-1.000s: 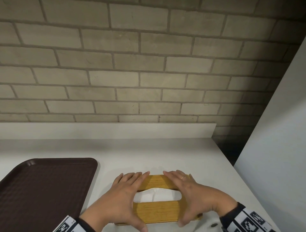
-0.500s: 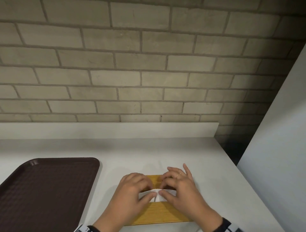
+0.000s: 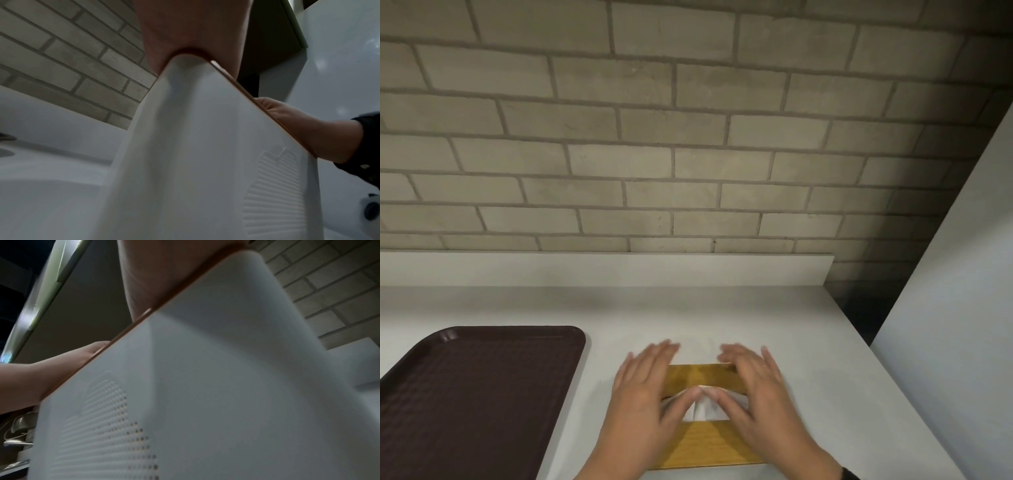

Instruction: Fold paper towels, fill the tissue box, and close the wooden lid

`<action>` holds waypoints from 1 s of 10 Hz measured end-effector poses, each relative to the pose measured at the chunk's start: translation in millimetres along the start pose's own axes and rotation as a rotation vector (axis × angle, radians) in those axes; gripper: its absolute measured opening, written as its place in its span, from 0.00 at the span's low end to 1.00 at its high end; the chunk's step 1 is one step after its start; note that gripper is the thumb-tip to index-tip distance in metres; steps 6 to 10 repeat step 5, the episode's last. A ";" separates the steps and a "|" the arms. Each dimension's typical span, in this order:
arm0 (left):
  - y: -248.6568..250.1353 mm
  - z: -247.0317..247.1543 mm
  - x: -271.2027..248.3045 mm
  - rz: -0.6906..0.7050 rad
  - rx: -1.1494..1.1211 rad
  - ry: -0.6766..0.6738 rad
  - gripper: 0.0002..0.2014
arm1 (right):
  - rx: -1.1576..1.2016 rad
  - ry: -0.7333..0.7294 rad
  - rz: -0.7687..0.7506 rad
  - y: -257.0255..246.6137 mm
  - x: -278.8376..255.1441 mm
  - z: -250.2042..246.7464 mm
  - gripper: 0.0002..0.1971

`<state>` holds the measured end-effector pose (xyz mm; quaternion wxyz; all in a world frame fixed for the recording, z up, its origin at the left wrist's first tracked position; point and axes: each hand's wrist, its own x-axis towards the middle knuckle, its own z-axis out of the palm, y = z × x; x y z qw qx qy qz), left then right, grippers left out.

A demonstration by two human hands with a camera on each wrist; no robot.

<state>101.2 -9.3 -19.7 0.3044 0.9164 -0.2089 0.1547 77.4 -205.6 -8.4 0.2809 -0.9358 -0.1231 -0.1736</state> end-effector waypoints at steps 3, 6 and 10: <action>20.3 -7.4 -25.8 -0.756 -0.495 0.028 0.23 | 0.307 -0.005 0.715 9.2 -41.5 -9.6 0.27; 28.0 -3.5 -10.0 -0.762 -0.466 0.010 0.22 | 0.330 0.034 0.745 10.9 -31.4 -10.3 0.25; 28.0 -3.5 -10.0 -0.762 -0.466 0.010 0.22 | 0.330 0.034 0.745 10.9 -31.4 -10.3 0.25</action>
